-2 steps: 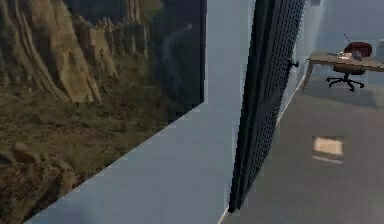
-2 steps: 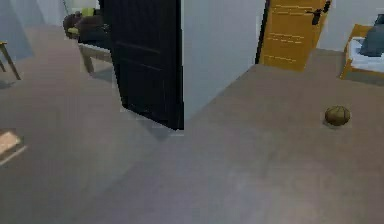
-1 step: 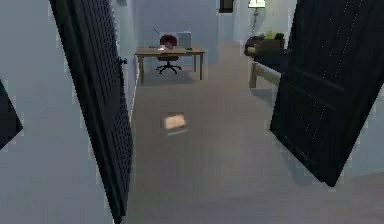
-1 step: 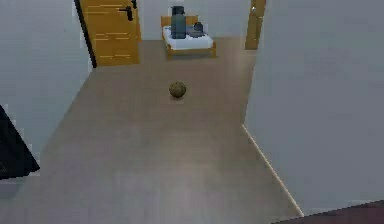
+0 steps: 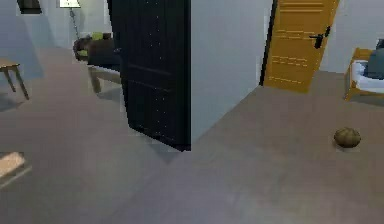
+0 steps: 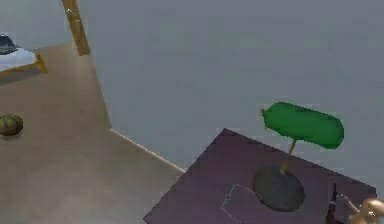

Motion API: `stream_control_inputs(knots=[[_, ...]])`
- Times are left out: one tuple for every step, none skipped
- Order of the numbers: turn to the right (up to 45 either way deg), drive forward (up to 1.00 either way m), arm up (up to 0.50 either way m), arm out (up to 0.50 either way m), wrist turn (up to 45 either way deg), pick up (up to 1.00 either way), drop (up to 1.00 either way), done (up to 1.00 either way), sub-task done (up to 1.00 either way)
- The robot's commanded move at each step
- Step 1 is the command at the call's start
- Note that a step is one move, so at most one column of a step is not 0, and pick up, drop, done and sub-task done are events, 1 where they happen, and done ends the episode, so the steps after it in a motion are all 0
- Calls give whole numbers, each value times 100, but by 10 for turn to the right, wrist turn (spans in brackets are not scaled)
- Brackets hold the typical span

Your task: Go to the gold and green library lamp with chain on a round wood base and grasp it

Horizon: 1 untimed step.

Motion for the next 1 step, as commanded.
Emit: stream_control_inputs(knots=[[270,0,0,0,0,0,0,0,0]])
